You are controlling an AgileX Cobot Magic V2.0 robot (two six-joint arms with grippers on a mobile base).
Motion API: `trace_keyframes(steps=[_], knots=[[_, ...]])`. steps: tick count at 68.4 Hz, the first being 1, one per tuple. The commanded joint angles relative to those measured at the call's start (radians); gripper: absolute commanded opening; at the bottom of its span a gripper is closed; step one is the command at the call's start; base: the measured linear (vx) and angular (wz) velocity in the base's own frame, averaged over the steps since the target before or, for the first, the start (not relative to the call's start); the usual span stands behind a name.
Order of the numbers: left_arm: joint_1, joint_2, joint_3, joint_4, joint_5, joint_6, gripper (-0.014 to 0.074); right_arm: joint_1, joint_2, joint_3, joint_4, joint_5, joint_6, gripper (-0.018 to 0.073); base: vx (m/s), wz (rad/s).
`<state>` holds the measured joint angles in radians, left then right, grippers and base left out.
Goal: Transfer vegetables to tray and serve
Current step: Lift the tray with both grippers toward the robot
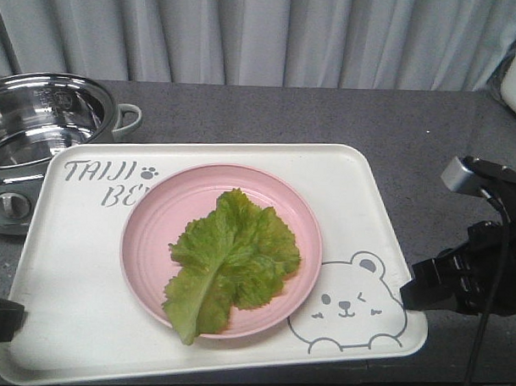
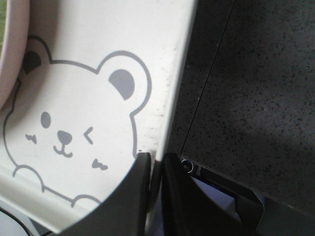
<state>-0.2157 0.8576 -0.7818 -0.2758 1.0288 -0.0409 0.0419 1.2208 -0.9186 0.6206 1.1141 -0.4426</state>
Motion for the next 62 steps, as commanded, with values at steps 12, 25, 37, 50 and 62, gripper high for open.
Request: trace_keyframes(steps=[12,25,37,50,62], knots=[[-0.011,-0.012,-0.022,-0.060,-0.073,0.041,-0.0006,0.010,-0.031,-0.028,0.038,-0.014,-0.006,-0.0002,0.00,0.00],[-0.011,-0.012,-0.022,-0.061,-0.089,0.047,-0.0006,0.010,-0.097,0.004,-0.011,-0.034,0.053,-0.0003,0.00,0.00],[-0.011,-0.012,-0.022,-0.061,-0.116,0.052,-0.0006,0.010,-0.157,0.057,-0.008,-0.028,0.056,-0.0003,0.00,0.00],[-0.011,-0.012,-0.022,-0.061,-0.121,0.052,-0.0006,0.010,-0.165,0.057,0.004,-0.038,0.056,-0.0003,0.00,0.00],[-0.011,-0.015,-0.022,-0.061,-0.108,0.052,-0.0006,0.010,-0.165,0.057,0.016,-0.024,0.052,-0.0003,0.00,0.00]])
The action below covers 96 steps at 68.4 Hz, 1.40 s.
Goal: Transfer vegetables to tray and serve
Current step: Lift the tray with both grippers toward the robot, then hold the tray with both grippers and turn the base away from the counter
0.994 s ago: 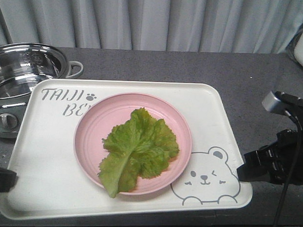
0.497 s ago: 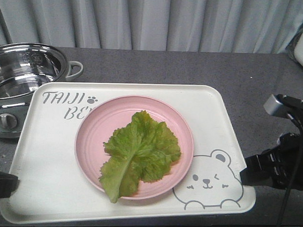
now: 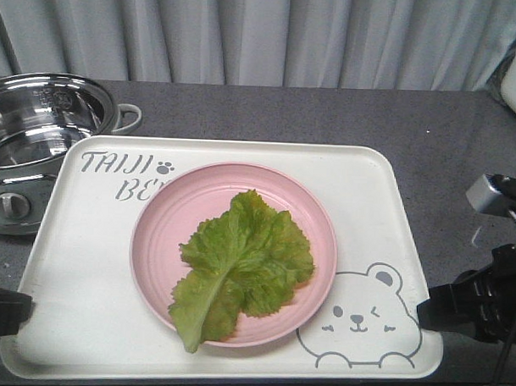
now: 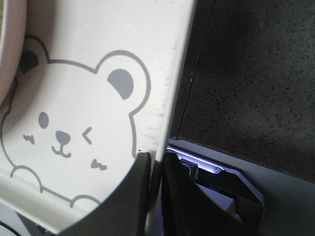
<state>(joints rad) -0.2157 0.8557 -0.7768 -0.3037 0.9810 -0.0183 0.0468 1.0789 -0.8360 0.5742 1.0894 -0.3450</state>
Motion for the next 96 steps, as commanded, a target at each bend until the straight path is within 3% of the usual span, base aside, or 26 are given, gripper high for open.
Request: trace_keyframes(steps=[1,96], knots=[[-0.011,-0.013,-0.027,-0.033,-0.060,0.029,-0.0006,0.005,-0.023,-0.026,0.062,0.003,-0.045,-0.0003,0.00,0.00],[-0.011,-0.014,-0.027,-0.033,-0.060,0.029,-0.0006,0.005,-0.023,-0.026,0.062,0.005,-0.048,-0.0003,0.00,0.00]])
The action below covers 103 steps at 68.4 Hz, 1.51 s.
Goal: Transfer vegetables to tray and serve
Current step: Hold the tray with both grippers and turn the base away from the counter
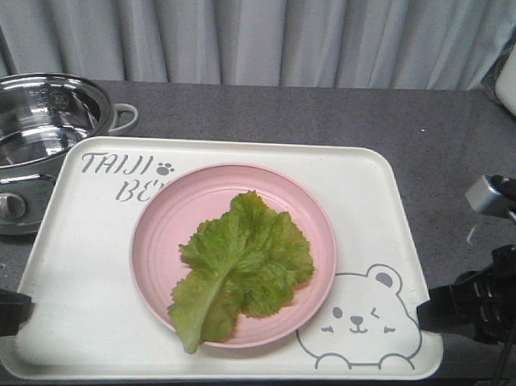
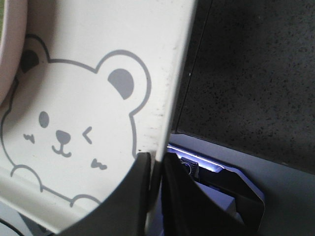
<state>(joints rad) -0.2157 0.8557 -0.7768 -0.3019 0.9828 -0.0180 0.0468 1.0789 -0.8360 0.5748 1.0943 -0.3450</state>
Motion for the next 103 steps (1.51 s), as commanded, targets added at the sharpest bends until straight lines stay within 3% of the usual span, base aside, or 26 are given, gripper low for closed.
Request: trace_keyframes(steps=[1,103], knots=[[-0.011,-0.014,-0.027,-0.035,-0.062,0.029,-0.0006,0.005,-0.023,-0.026,0.061,0.000,-0.048,-0.0003,-0.01,-0.04],[-0.011,-0.014,-0.027,-0.035,-0.062,0.029,-0.0006,0.005,-0.023,-0.026,0.061,0.000,-0.049,-0.0003,-0.03,-0.14]])
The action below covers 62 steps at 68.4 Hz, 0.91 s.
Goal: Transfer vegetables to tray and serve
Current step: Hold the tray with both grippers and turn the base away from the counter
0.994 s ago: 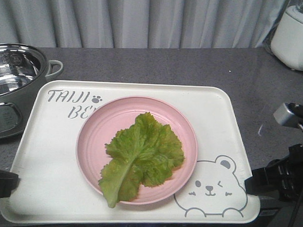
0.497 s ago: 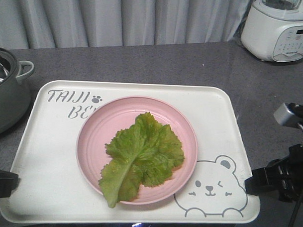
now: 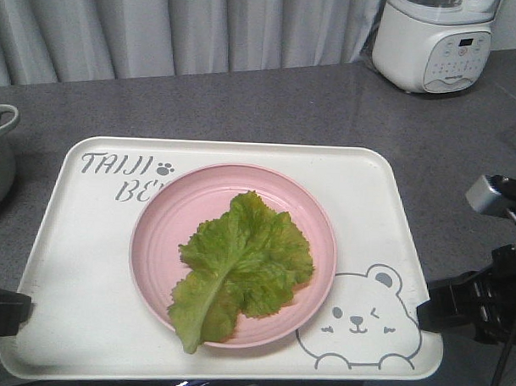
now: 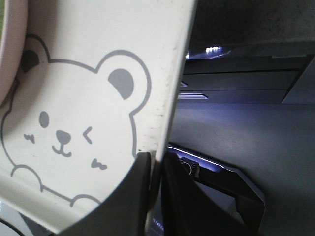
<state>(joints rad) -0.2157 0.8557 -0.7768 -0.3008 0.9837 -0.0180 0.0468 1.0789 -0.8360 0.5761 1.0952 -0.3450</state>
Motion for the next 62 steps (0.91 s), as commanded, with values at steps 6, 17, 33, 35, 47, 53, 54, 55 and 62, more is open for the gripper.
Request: trace_keyframes(steps=[6,17,33,35,47,53,54,55,62], knots=[[-0.011,-0.014,-0.027,-0.036,-0.063,0.029,-0.0006,0.005,-0.023,-0.026,0.060,-0.001,-0.049,-0.0003,-0.04,-0.14],[-0.011,-0.014,-0.027,-0.036,-0.063,0.029,-0.0006,0.005,-0.023,-0.026,0.060,-0.001,-0.049,-0.0003,-0.04,-0.18],[-0.011,-0.014,-0.027,-0.036,-0.062,0.029,-0.0006,0.005,-0.023,-0.026,0.060,-0.001,-0.049,-0.0003,-0.04,-0.29],[-0.011,-0.014,-0.027,-0.036,-0.061,0.029,-0.0006,0.005,-0.023,-0.026,0.060,-0.001,-0.049,-0.0003,-0.04,-0.36],[-0.011,-0.014,-0.027,-0.036,-0.061,0.029,-0.0006,0.005,-0.023,-0.026,0.060,-0.001,-0.049,-0.0003,-0.04,-0.41],[-0.011,-0.014,-0.027,-0.036,-0.061,0.029,-0.0006,0.005,-0.023,-0.026,0.060,-0.001,-0.049,-0.0003,-0.03,-0.43],[-0.011,-0.014,-0.027,-0.036,-0.061,0.029,-0.0006,0.005,-0.023,-0.026,0.060,-0.001,-0.049,-0.0003,-0.03,-0.43],[-0.011,-0.014,-0.027,-0.036,-0.061,0.029,-0.0006,0.005,-0.023,-0.026,0.060,-0.001,-0.049,-0.0003,-0.03,-0.43],[-0.011,-0.014,-0.027,-0.036,-0.061,0.029,-0.0006,0.005,-0.023,-0.026,0.060,-0.001,-0.049,-0.0003,-0.03,-0.42]])
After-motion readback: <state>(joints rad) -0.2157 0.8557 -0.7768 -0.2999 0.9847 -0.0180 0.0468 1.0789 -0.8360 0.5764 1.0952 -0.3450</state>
